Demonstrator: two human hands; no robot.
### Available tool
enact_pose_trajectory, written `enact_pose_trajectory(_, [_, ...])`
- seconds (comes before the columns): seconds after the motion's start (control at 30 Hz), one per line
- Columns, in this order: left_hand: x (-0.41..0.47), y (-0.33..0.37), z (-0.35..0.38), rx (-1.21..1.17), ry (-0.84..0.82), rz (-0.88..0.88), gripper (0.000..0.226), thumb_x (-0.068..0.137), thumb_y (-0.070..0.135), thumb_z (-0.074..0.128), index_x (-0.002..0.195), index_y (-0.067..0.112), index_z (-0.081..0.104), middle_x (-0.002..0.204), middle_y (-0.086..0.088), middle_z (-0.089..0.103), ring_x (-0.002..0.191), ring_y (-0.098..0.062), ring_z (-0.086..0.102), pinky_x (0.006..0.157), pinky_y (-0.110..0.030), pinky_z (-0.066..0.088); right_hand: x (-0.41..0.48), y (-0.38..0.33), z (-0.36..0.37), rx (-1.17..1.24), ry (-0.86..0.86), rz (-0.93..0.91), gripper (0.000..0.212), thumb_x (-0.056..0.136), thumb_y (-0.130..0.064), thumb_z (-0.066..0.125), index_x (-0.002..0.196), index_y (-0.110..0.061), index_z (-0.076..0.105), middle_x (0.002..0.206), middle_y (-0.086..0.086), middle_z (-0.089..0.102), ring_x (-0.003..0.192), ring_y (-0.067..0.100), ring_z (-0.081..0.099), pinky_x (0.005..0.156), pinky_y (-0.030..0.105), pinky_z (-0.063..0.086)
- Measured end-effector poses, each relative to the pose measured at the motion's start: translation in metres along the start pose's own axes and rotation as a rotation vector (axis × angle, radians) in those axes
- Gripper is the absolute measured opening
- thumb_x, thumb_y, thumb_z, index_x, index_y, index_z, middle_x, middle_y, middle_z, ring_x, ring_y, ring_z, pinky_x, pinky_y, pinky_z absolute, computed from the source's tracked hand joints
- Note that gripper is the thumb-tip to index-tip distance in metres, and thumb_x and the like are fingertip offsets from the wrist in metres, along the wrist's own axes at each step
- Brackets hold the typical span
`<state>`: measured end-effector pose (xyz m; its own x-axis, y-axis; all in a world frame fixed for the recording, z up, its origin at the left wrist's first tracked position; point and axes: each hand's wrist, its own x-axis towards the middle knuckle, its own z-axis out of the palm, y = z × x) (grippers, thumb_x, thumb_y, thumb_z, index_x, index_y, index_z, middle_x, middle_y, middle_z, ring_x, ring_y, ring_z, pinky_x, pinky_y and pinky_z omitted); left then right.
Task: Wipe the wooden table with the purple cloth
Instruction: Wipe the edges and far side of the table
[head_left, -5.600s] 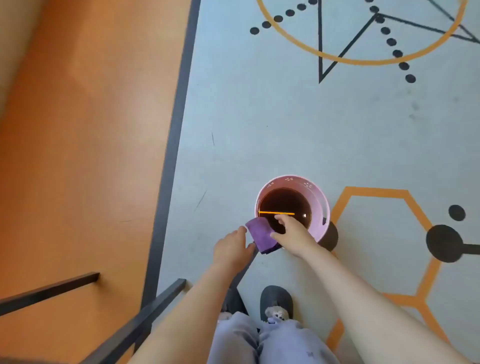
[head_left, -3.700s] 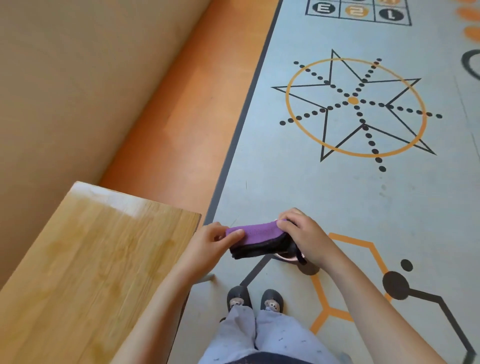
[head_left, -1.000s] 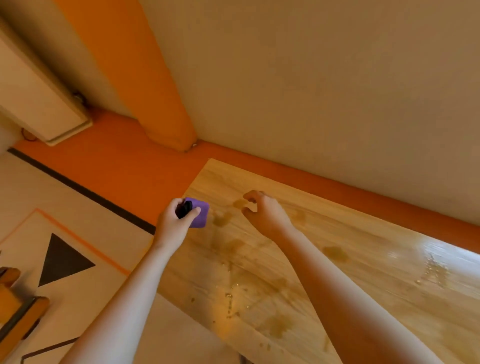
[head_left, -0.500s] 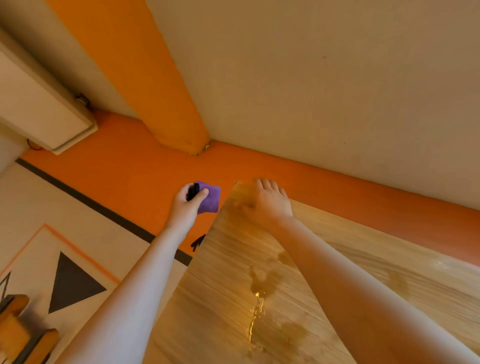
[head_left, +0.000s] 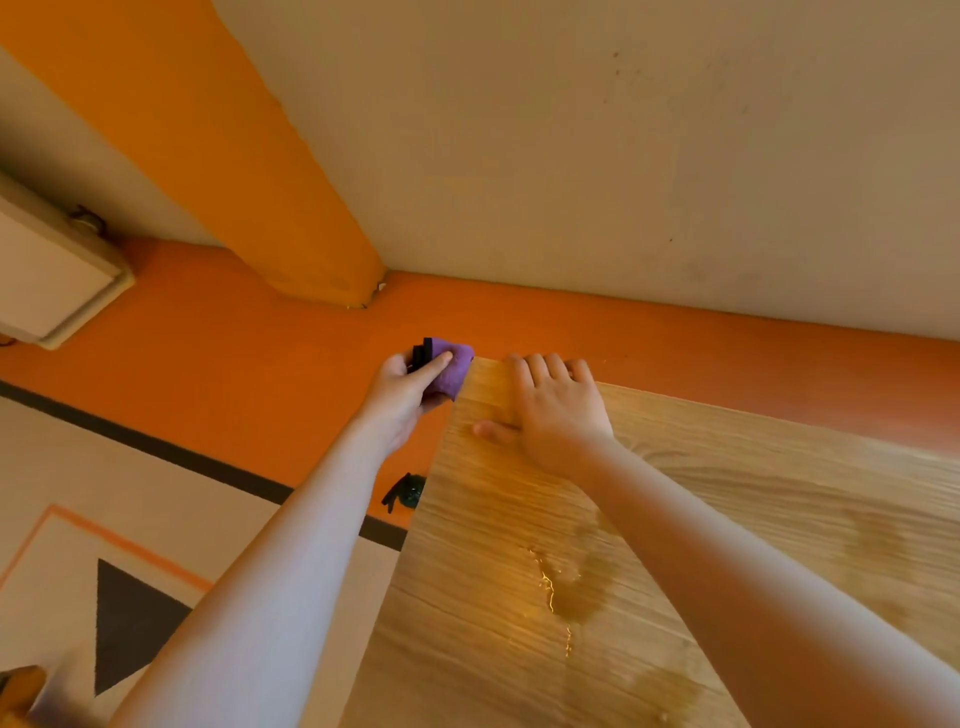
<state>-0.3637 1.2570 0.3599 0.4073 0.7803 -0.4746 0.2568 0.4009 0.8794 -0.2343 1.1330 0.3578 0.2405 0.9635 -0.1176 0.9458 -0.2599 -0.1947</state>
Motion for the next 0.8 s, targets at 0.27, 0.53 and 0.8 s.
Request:
enact_pose_trajectory(0.27, [-0.030,-0.034,-0.007,-0.083,0.032,-0.108,0.014,0.096,0.018,0.053,0.100,0.018,0.066,0.085,0.000,0.072,0.076,-0.012,0.068,0.057,-0.022,0.052,-0.002,-0.001,-0.003,0.010,0.002,-0.002,0.090,0.081,-0.077,0.027,0.143,-0.012,0.024,0.142,0.007,0.039,0.129,0.027,0.035,0.104,0.042,0.024])
enact_pose_trajectory(0.53, [0.003,-0.006,0.015,-0.032,0.047,-0.003,0.023,0.095,0.012,0.055,0.116,0.004,0.061,0.092,-0.006,0.069,0.078,-0.012,0.068,0.061,-0.022,0.054,0.000,0.001,-0.001,0.008,0.023,-0.006,0.088,0.082,-0.076,0.028,0.142,-0.011,0.025,0.140,0.007,0.041,0.126,0.027,0.037,0.101,0.041,0.025])
enact_pose_trajectory(0.8, [-0.028,-0.018,0.003,-0.052,0.046,-0.035,0.015,0.097,0.012,0.050,0.103,0.015,0.063,0.090,-0.002,0.071,0.078,-0.010,0.069,0.060,-0.022,0.054,0.000,0.002,-0.001,0.014,0.006,-0.019,0.088,0.083,-0.075,0.027,0.144,-0.010,0.021,0.142,0.007,0.038,0.129,0.027,0.034,0.104,0.041,0.024])
